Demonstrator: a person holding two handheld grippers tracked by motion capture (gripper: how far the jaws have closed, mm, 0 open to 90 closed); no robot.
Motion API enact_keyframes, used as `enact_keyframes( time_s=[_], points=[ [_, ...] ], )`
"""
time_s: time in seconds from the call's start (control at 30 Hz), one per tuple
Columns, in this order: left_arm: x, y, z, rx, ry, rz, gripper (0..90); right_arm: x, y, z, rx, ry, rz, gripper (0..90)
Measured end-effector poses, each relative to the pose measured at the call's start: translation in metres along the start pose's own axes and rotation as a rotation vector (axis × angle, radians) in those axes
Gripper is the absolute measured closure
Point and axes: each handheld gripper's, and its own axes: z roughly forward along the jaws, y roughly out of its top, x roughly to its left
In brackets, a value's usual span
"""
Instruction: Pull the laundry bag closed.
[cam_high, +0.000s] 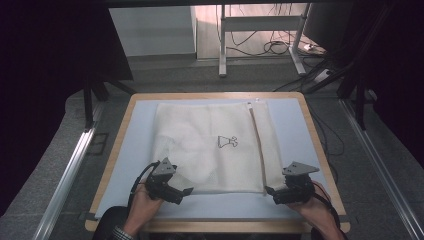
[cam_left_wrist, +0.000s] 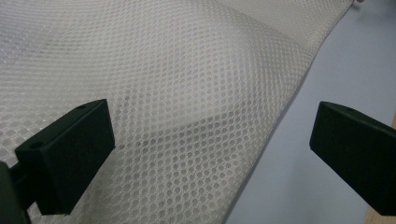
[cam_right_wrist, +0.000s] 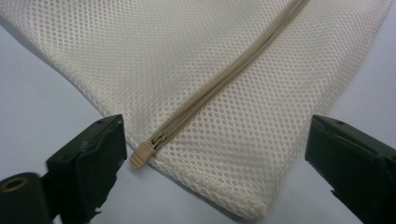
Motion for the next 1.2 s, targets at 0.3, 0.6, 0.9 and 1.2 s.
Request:
enact_keyframes(
  time_s=[0.3, 0.6, 0.9, 1.2],
  points=[
    [0.0, 0.0, 0.002, 0.013, -0.008, -0.001, 0.0, 0.009, 0.001, -0.002, 0.035, -0.017, -0.117, 27.4],
    [0.0, 0.0, 0.004, 0.026, -0.017, 0.002, 0.0, 0.02, 0.001, 0.004, 0.069, 0.018, -0.205, 40.7],
    [-0.001, 0.0, 0.005, 0.034, -0.018, 0.006, 0.0, 0.027, 0.001, 0.01, 0.081, 0.041, -0.249, 40.8],
    [-0.001, 0.0, 0.005, 0.036, -0.017, 0.009, 0.0, 0.033, 0.003, 0.014, 0.103, 0.003, -0.303, 48.4]
  ],
)
